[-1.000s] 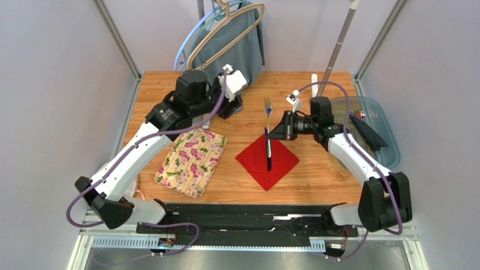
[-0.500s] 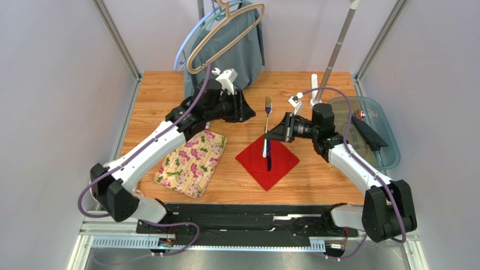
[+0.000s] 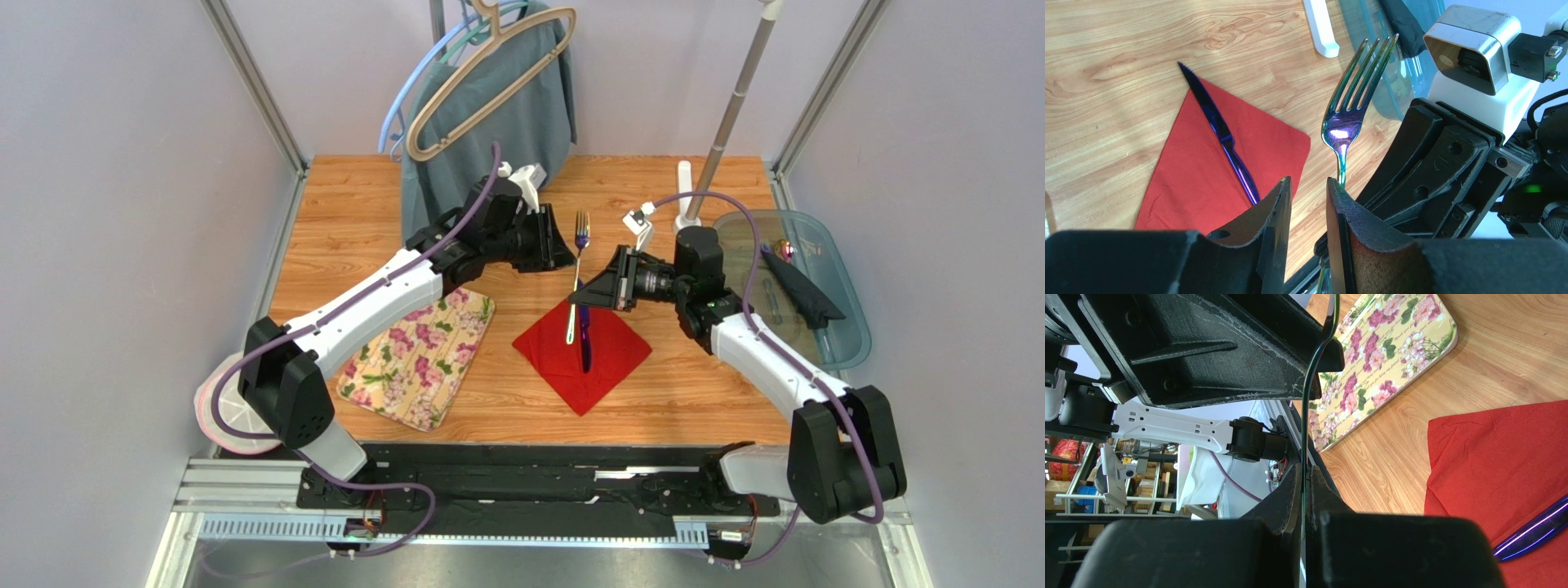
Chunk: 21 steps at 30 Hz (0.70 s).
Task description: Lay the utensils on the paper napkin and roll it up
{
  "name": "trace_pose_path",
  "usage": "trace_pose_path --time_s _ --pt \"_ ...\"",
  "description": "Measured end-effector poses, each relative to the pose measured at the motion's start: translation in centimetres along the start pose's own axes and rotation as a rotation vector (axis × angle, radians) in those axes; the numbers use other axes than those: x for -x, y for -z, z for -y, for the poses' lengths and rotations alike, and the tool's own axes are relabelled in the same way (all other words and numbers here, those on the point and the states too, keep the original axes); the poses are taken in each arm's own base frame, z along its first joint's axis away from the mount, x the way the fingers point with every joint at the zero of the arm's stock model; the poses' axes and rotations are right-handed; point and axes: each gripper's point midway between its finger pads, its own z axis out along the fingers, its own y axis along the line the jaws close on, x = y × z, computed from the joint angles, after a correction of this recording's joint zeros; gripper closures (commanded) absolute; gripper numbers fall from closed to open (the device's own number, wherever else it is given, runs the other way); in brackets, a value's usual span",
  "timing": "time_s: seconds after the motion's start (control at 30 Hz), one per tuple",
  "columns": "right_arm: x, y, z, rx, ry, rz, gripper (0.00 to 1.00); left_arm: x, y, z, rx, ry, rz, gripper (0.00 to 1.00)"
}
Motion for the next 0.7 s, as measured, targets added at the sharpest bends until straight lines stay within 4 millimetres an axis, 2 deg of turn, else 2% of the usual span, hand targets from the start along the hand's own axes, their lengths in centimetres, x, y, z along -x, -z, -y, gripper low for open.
trace_pose_path --time_s 0.23,0.4,0.7 --pt "-0.3 -0.1 0.6 -0.011 -0.013 0.000 1.00 0.1 0.0 -0.1 0.009 0.006 0.008 0.61" --pt "-0.5 -0.4 1.9 -0.051 -0.044 -0.002 1.00 0.0 -0.1 0.0 0.007 0.019 0.004 0.61" --pt "-0.8 -0.4 2.4 -0.071 -0.063 -0.008 1.00 0.1 -1.0 1.3 -0.014 0.014 0.000 0.63"
